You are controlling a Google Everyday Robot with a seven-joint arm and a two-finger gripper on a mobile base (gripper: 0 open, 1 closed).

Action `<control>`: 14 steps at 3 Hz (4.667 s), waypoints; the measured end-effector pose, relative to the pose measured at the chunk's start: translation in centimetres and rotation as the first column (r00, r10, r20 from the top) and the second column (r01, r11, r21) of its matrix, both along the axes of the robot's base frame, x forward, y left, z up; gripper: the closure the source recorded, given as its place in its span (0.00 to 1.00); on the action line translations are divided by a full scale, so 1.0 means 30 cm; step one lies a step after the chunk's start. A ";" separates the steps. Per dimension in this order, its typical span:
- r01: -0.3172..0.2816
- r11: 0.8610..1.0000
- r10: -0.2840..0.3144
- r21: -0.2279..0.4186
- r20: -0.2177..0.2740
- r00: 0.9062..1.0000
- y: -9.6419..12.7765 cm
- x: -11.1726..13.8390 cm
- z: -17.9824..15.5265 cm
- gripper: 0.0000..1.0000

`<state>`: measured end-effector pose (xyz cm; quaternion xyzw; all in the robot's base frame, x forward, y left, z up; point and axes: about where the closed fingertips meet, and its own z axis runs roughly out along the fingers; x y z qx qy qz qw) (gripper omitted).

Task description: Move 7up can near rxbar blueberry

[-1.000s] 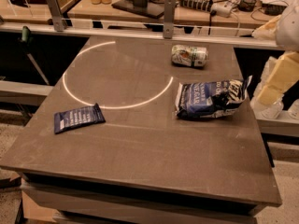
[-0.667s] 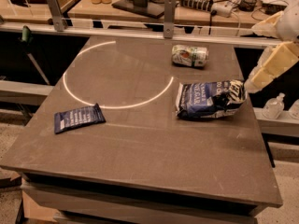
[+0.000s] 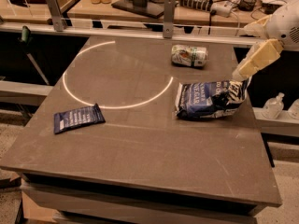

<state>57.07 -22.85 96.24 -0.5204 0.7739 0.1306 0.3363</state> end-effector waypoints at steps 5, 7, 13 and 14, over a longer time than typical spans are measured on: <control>0.058 0.998 -0.058 -0.013 0.016 0.998 0.110 0.461 -0.172 0.00; 0.021 0.993 -0.027 -0.113 -0.050 0.998 0.198 0.575 -0.335 0.00; -0.268 0.962 0.268 -0.057 -0.012 0.963 0.453 0.459 -0.230 1.00; -0.319 0.946 0.319 -0.059 -0.011 0.948 0.515 0.413 -0.210 1.00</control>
Offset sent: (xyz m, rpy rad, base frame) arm 0.0566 -0.0042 -0.0098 0.1437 -0.0770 -0.0998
